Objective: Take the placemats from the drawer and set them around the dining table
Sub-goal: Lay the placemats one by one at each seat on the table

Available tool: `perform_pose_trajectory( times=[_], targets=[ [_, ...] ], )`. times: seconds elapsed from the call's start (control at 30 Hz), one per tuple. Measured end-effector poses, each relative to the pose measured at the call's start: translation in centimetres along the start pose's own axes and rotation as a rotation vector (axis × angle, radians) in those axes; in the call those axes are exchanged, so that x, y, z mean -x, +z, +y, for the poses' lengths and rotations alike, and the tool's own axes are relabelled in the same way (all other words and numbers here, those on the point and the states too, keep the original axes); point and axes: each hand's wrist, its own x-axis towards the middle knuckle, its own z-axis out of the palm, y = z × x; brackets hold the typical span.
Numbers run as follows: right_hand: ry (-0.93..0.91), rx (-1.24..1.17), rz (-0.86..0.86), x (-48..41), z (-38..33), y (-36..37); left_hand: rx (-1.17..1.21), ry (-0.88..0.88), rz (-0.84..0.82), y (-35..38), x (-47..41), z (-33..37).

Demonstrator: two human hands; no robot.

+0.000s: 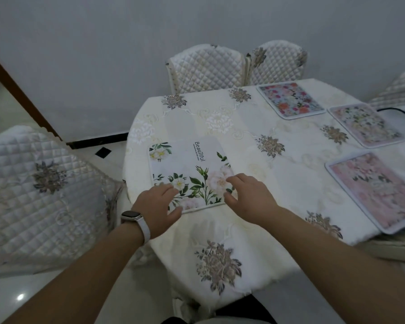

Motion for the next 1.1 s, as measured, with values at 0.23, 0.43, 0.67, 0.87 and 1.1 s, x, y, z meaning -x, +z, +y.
perform_pose_trajectory(
  times=[0.23,0.43,0.67,0.87,1.1],
  targets=[
    [0.085,0.021,-0.057,3.8,2.6,-0.1,0.001,0.052,-0.043,1.8,0.0,2.6],
    [0.111,0.034,-0.032,6.3,4.4,-1.0,-0.011,0.011,0.001,1.7,0.9,5.0],
    [0.131,-0.023,0.008,11.4,7.8,-2.9,-0.081,-0.018,0.027,2.1,3.2,10.6],
    [0.137,-0.078,0.008,18.8,11.9,-4.1,-0.124,-0.025,-0.027,3.1,5.4,20.5],
    [0.164,-0.133,0.044,29.4,17.4,-5.0,-0.154,0.013,-0.033,5.4,10.6,31.2]
  ],
)
